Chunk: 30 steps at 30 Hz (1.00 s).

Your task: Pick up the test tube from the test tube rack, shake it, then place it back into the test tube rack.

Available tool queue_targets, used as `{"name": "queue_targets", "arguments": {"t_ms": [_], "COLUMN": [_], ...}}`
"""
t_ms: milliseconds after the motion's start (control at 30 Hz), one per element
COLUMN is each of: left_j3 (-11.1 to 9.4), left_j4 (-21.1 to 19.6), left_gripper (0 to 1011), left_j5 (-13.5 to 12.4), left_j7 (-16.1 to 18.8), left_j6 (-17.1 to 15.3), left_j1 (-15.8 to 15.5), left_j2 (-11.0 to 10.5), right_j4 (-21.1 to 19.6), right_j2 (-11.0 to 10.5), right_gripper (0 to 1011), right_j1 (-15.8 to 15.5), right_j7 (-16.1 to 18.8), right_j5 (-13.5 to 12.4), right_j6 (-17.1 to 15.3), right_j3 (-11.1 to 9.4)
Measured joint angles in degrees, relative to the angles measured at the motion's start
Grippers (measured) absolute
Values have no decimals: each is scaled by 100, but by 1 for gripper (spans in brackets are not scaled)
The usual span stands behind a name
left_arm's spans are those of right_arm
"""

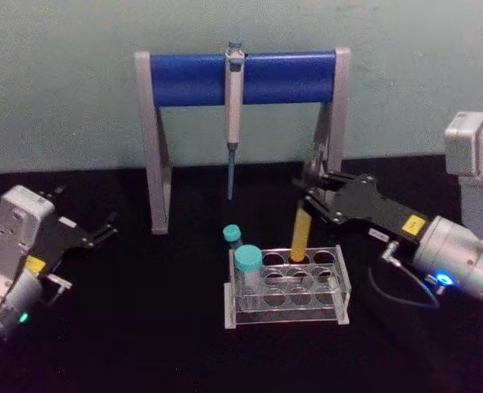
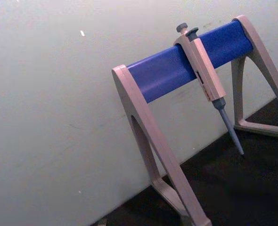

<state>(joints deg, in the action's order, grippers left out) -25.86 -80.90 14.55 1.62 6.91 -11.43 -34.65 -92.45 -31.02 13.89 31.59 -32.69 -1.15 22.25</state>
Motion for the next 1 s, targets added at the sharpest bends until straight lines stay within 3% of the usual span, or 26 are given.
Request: {"name": "queue_targets", "arguments": {"t_ms": [200, 433, 1000], "left_j3": [0, 0, 0], "left_j4": [0, 0, 0], "left_gripper": [1001, 1001, 1001], "left_j5": [0, 0, 0], "left_j7": [0, 0, 0], "left_j6": [0, 0, 0], "left_j1": [0, 0, 0], "left_j2": [0, 0, 0], "right_j4": [285, 563, 549], "right_j2": [220, 371, 355], "right_gripper": [233, 233, 233], "right_j1": [304, 573, 548], "right_j7": [117, 59, -207], "right_j5": [-45, 21, 179], "right_j6": [114, 218, 181], "right_j3": [167, 227, 123]}}
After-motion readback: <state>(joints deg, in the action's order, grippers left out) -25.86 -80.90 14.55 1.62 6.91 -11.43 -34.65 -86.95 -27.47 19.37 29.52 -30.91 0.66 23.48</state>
